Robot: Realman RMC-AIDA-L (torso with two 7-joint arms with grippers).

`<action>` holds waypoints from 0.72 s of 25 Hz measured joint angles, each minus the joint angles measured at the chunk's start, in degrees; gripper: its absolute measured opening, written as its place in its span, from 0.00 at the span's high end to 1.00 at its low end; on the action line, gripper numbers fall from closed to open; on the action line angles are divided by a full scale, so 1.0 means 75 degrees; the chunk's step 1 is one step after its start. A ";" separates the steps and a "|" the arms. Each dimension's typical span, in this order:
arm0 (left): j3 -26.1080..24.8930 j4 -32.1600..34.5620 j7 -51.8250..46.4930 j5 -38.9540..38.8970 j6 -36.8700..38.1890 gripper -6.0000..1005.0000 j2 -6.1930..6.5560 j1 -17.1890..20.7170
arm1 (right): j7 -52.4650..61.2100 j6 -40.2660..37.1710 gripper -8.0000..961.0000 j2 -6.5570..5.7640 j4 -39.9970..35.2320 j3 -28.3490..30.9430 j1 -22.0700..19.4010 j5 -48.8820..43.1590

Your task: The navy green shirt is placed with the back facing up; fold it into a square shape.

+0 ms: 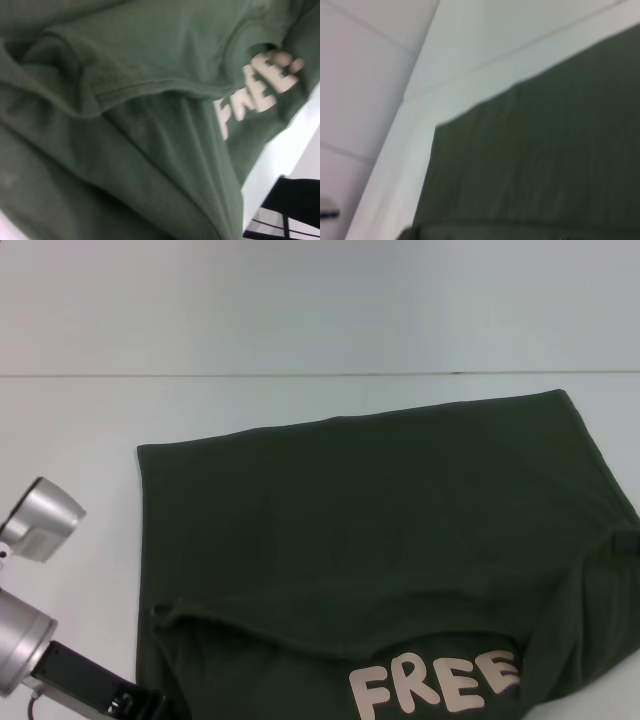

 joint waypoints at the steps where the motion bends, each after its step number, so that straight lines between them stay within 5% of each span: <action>1: -0.0057 0.0003 0.0032 0.0008 0.0072 0.97 0.0033 -0.0015 | -0.0042 -0.0058 0.96 0.0000 0.0000 -0.0119 -0.0023 -0.0002; 18: -0.0165 0.0084 0.0191 0.0065 0.1072 0.96 0.0206 -0.0120 | -0.0602 -0.1088 0.96 0.0165 0.0046 -0.1056 -0.0338 -0.0029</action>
